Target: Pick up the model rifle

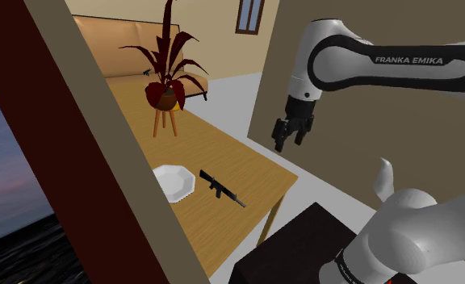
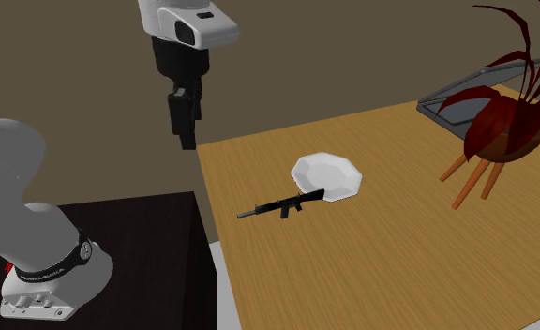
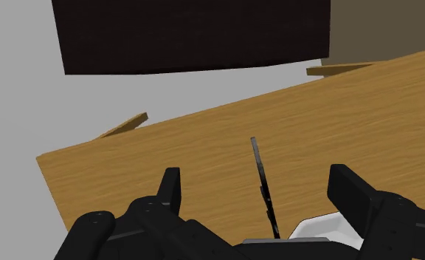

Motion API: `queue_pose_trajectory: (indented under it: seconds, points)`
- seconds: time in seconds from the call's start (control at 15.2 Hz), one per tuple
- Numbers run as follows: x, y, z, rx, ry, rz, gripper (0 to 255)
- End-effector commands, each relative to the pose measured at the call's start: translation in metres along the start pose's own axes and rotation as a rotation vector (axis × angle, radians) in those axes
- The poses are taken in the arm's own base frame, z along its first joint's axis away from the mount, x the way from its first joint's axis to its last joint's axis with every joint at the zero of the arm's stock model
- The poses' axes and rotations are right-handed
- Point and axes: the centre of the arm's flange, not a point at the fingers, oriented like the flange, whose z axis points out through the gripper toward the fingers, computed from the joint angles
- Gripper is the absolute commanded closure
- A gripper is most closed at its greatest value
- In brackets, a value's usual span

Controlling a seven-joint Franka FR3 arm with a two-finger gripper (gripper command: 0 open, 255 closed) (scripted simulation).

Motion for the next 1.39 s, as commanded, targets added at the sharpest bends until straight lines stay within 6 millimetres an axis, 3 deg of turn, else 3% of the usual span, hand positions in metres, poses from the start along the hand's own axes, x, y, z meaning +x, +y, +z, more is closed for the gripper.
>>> queue_pose_trajectory:
  seconds: [0.0,1.32]
  points:
    - [0.015,-0.004,0.022,-0.002,0.007,-0.018,0]
    - [0.165,-0.073,0.222,-0.025,0.057,-0.193,0]
